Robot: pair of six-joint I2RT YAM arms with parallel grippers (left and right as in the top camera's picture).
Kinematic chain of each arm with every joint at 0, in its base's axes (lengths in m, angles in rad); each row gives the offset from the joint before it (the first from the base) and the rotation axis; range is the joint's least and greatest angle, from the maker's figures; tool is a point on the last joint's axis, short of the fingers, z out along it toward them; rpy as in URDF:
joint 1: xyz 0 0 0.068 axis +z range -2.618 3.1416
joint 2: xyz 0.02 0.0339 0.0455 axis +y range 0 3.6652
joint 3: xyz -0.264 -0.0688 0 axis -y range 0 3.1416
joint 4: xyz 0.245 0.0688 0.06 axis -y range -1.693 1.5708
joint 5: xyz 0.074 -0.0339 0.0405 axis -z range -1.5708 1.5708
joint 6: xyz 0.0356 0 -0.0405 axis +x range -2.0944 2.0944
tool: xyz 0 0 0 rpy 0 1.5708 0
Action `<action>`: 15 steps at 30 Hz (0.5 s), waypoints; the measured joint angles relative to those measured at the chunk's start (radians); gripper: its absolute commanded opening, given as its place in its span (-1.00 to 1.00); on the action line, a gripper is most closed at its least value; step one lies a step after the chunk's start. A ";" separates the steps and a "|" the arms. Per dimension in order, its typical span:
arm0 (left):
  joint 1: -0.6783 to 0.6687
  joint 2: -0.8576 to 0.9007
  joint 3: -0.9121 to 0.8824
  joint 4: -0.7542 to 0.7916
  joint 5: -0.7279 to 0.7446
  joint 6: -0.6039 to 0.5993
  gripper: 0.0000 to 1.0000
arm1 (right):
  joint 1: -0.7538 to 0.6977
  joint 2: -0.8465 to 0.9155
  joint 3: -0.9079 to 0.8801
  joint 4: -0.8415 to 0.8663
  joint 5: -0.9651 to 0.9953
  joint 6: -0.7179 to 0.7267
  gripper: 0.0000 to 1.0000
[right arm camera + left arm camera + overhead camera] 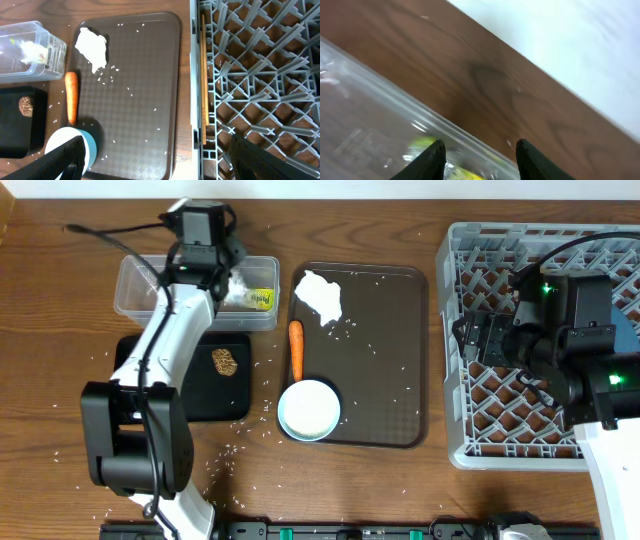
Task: Sort waste into correct bins and load items into the dishwasher rack
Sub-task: 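Return left gripper to brown tray and grasp the white tissue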
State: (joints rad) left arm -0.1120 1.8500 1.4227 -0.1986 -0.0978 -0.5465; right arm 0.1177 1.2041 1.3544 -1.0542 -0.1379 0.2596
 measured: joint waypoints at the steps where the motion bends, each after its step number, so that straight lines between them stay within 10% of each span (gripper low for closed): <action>1: -0.015 0.000 0.000 -0.002 0.019 0.034 0.04 | 0.000 0.000 0.000 0.000 0.000 0.000 0.71; 15: -0.336 0.190 0.000 0.081 0.105 0.587 0.45 | 0.000 0.000 0.000 0.001 0.000 0.000 0.72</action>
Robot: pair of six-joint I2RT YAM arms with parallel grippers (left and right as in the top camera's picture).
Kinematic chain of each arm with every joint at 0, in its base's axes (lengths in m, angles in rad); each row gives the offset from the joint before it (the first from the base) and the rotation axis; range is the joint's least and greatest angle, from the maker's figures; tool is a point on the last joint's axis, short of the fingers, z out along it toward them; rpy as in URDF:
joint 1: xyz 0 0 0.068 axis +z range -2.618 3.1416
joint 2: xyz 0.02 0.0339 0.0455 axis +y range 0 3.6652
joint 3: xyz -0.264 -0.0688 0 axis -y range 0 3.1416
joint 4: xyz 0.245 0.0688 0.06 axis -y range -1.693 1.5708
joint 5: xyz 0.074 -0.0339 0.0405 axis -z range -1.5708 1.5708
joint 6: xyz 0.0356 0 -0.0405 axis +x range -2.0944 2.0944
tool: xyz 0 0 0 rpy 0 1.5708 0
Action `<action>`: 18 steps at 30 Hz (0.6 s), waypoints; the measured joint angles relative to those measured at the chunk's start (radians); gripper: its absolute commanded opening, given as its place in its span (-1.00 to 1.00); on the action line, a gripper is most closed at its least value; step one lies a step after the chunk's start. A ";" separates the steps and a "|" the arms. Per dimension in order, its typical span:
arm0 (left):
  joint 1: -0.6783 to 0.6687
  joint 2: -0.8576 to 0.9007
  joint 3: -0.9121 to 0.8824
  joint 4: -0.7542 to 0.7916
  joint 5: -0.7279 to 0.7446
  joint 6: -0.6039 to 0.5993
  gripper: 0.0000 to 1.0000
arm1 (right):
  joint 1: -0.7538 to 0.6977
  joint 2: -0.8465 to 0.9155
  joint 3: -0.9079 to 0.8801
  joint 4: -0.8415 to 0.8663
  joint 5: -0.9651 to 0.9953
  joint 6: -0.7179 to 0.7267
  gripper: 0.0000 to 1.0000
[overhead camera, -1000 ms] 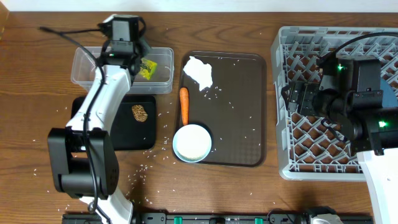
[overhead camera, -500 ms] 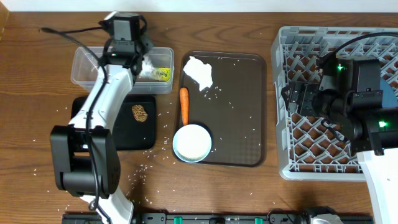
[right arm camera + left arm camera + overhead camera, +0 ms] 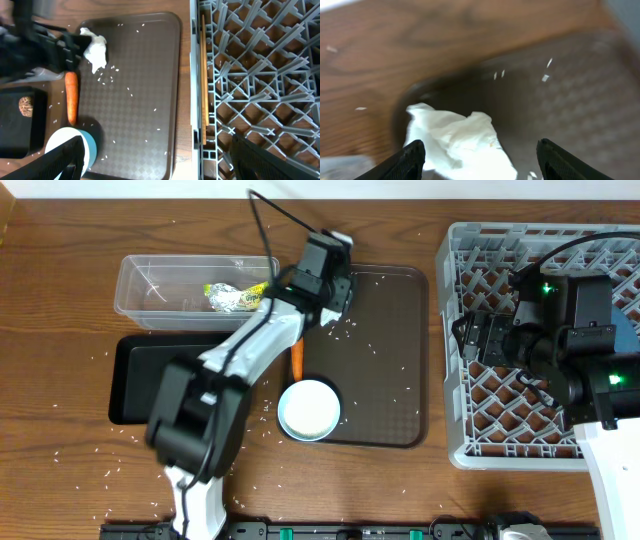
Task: Sort waste into correct bins and load items into the dishwasher rack
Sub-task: 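Return left gripper to brown tray and grasp the white tissue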
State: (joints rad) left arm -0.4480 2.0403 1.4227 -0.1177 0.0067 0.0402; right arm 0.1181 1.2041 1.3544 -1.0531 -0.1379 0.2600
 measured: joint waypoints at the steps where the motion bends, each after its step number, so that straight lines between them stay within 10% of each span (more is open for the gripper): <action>1: 0.002 0.027 0.000 0.018 -0.003 0.011 0.45 | 0.000 0.000 0.000 -0.001 0.000 0.000 0.72; 9: 0.013 0.142 -0.001 0.114 -0.013 0.045 0.36 | 0.000 0.000 0.000 -0.001 0.000 0.000 0.72; 18: 0.012 0.155 -0.001 0.093 -0.014 0.040 -0.87 | 0.000 0.000 0.000 0.000 0.000 0.000 0.72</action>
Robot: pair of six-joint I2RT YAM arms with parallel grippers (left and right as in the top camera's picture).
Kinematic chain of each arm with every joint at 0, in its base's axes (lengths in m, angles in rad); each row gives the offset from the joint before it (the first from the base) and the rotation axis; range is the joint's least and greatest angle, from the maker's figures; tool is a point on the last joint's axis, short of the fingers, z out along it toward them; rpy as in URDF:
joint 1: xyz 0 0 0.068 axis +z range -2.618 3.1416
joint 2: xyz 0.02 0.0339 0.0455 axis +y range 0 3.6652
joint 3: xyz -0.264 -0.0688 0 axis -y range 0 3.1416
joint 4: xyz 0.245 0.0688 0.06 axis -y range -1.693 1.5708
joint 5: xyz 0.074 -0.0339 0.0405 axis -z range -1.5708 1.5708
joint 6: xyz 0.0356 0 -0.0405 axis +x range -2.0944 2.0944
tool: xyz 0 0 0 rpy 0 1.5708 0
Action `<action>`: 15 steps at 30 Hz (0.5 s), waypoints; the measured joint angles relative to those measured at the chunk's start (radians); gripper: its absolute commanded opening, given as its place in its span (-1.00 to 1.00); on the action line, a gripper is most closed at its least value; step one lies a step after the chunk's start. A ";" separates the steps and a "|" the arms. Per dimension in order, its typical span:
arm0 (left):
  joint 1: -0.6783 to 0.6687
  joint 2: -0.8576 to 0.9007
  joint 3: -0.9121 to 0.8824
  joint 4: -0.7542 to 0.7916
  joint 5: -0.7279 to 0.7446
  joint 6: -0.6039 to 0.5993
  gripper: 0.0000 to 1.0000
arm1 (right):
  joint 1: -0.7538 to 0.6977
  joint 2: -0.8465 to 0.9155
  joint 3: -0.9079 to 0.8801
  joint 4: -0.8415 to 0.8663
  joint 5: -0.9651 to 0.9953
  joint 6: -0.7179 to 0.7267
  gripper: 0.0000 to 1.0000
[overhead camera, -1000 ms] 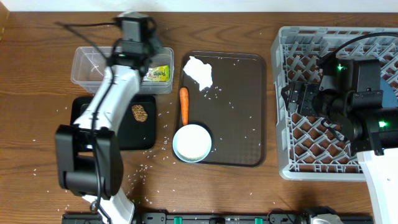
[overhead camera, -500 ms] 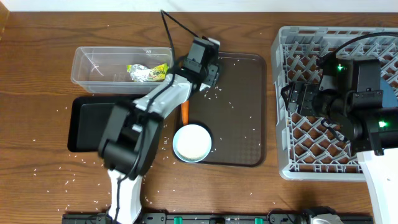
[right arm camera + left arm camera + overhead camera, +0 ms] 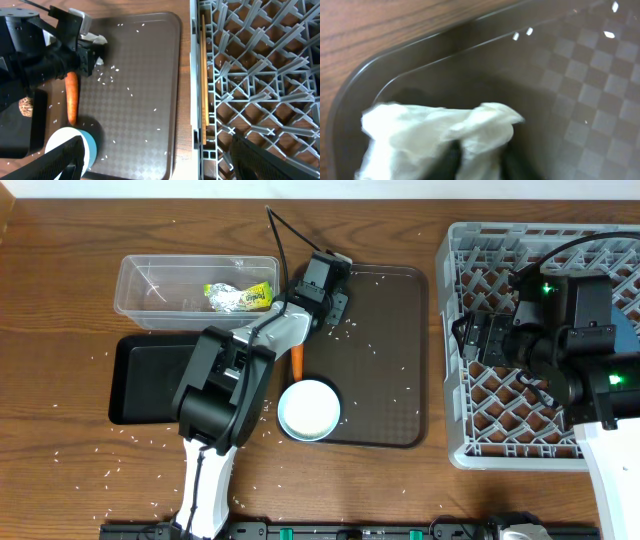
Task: Sort waste into correct bins and load items into the dishwasher rack
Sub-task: 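Return left gripper to brown tray and grasp the white tissue, then drop the white tissue into the clear plastic bin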
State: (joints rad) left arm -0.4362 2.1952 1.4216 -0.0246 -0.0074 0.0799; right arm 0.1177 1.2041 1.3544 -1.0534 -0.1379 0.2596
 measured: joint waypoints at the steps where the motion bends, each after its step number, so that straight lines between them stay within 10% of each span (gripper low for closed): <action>1: -0.003 -0.002 0.000 -0.002 0.002 -0.001 -0.88 | 0.000 0.000 0.000 0.000 0.000 0.000 0.72; 15: -0.027 -0.449 0.000 -0.349 -0.008 -0.042 -0.88 | 0.000 0.000 0.000 0.002 0.000 0.000 0.72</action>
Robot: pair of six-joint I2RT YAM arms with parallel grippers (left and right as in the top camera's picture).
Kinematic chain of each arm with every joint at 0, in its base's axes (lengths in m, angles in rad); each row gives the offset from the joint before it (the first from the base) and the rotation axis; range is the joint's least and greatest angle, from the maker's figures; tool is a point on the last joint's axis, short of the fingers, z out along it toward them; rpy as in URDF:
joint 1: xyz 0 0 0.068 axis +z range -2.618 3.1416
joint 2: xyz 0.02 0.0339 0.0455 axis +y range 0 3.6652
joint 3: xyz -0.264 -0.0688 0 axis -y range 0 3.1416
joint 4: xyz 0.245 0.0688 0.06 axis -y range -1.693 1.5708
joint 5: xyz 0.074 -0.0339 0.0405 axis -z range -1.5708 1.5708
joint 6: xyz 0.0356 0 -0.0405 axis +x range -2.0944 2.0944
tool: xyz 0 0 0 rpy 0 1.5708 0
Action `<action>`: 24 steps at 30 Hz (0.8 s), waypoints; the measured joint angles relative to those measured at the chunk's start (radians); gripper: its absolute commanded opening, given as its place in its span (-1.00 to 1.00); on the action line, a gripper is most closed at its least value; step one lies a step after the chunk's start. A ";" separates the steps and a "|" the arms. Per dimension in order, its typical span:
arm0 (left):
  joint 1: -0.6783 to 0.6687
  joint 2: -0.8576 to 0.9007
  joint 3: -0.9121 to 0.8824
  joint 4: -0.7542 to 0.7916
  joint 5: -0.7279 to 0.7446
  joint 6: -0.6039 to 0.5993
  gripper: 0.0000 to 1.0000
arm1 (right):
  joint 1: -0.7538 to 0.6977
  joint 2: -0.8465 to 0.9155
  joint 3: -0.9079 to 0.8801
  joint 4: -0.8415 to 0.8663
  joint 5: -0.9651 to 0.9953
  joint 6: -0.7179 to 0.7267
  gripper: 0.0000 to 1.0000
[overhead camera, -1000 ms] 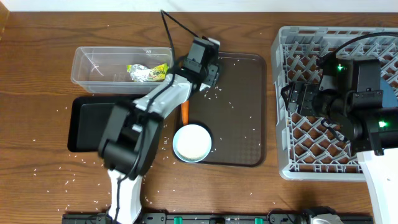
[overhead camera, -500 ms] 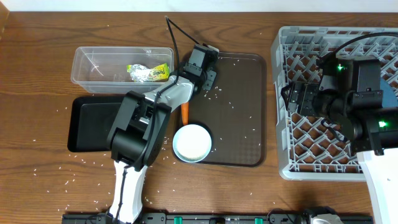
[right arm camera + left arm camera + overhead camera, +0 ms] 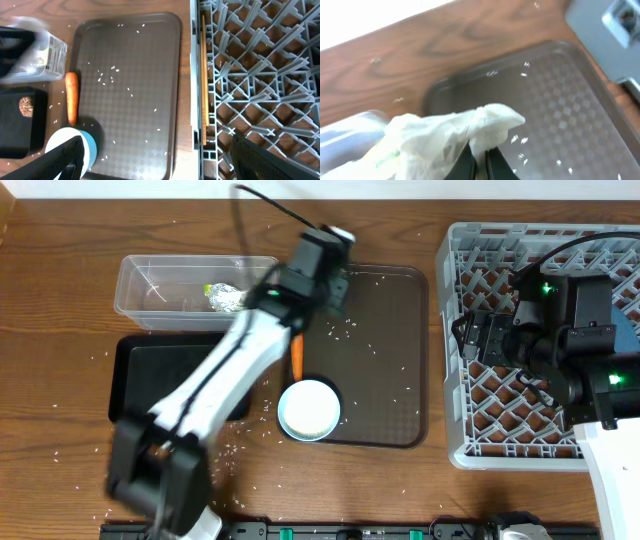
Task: Sort waste into correct bins and load items into the dishwasher rack
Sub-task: 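Drop the white tissue into the clear plastic bin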
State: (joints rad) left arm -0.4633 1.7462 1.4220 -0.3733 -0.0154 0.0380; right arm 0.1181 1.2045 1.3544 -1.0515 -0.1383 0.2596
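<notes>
A crumpled white napkin (image 3: 445, 132) hangs pinched in my left gripper (image 3: 479, 161), which is shut on it above the far left corner of the brown tray (image 3: 560, 95). In the overhead view the left gripper (image 3: 322, 268) is blurred, between the tray (image 3: 385, 350) and the clear bin (image 3: 165, 285). An orange carrot (image 3: 71, 97) and a white and blue bowl (image 3: 309, 408) lie at the tray's left side. My right gripper (image 3: 157, 145) stands wide open over the edge of the grey dish rack (image 3: 260, 75), holding nothing.
The clear bin holds a foil wrapper (image 3: 225, 298). A black tray (image 3: 15, 125) with a brown food scrap (image 3: 25, 106) lies in front of the bin. A wooden chopstick (image 3: 204, 75) lies in the rack. Rice grains are scattered on tray and table.
The left gripper was down on the napkin in the tray's corner; now it is shut on the napkin and holds it up off the tray. The right arm has not moved.
First my left gripper was open over the clear bin while the napkin lay on the tray. Then it was open above the napkin, then down around it. Now the tray's corner is bare and the napkin hangs from the gripper.
</notes>
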 measured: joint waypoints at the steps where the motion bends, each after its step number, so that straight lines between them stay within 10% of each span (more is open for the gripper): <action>1: 0.017 -0.023 0.002 -0.025 -0.013 -0.010 -0.88 | 0.000 0.000 0.000 0.000 0.000 0.000 0.72; 9: 0.250 0.020 0.003 -0.085 -0.078 -0.069 -0.80 | 0.000 0.000 0.000 0.014 0.000 0.000 0.72; 12: 0.300 0.056 0.003 -0.078 -0.063 -0.073 0.33 | 0.000 0.000 0.000 0.017 0.000 0.000 0.72; 24: 0.316 -0.027 0.003 -0.262 0.030 -0.091 0.35 | 0.000 0.000 0.000 -0.010 -0.008 0.000 0.78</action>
State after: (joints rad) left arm -0.1471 1.7191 1.4254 -0.6350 0.0147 -0.0528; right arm 0.1181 1.2045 1.3544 -1.0611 -0.1463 0.2596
